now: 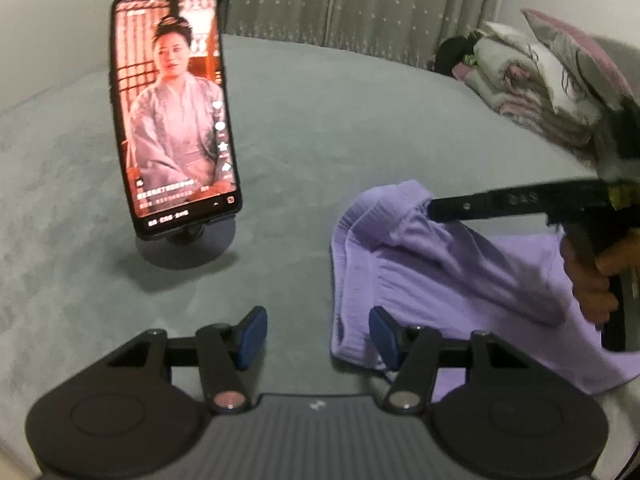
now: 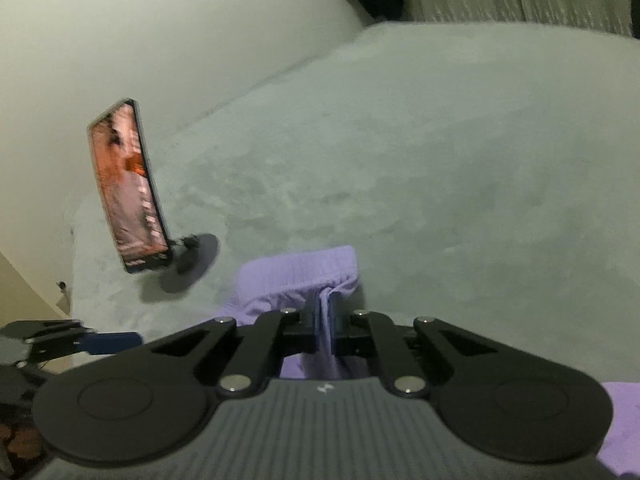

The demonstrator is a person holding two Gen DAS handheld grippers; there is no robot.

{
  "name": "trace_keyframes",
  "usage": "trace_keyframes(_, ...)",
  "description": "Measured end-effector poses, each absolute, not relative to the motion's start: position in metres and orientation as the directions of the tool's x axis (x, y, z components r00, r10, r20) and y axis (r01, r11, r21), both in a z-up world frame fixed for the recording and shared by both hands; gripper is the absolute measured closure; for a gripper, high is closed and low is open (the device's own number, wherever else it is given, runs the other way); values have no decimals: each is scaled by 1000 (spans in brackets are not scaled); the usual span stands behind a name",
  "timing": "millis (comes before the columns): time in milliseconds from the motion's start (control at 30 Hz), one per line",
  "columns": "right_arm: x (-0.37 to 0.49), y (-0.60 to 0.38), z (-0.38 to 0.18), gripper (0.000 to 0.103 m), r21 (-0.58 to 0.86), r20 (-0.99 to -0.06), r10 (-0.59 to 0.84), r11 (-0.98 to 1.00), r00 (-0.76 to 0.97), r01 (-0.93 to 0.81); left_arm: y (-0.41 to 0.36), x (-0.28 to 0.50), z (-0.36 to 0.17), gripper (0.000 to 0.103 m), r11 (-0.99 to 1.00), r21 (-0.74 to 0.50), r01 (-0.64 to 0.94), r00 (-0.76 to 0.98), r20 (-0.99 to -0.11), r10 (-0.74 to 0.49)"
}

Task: Fold clothes

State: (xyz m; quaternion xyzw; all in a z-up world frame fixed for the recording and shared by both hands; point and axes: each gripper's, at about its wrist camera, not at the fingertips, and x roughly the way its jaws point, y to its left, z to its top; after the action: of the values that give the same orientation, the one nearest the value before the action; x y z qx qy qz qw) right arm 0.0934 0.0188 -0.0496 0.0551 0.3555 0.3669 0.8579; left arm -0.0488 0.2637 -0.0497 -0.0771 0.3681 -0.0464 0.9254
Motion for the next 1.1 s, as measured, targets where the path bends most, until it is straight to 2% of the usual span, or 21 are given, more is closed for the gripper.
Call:
trace_keyframes(167, 66, 20, -29, 97, 332, -524, 707, 684, 476, -649, 278, -49, -47, 45, 947, -323, 1, 724, -653, -223)
trace_keyframes(267, 50, 25, -19, 97, 310, -505, 724, 660, 470, -684, 282, -49, -47, 45, 930, -368, -10, 725, -643, -246)
trace_keyframes(467, 18, 42, -14, 97, 221, -513, 729, 623, 454, -750, 284, -49, -48, 45, 921, -390, -10, 731, -631, -260)
trace_keyframes(733, -14, 65, -40, 97, 111, -596, 696, 566, 401, -817, 287, -48, -50, 45, 913, -407, -15, 730, -629, -269)
trace_keyframes(933, -21, 77, -67, 96, 119, -659, 665, 553, 351, -825, 287, -47, -50, 45, 916, -401, -8, 728, -630, -269)
trace_keyframes(1033, -22, 76, -67, 90, 140, -662, 668, 557, 341, -819, 287, -48, -49, 45, 919, -394, -11, 733, -628, -261)
trace_keyframes(1100, -21, 71, -63, 90, 162, -666, 669, 562, 330, -811, 287, -49, -47, 45, 921, -390, -8, 737, -625, -258)
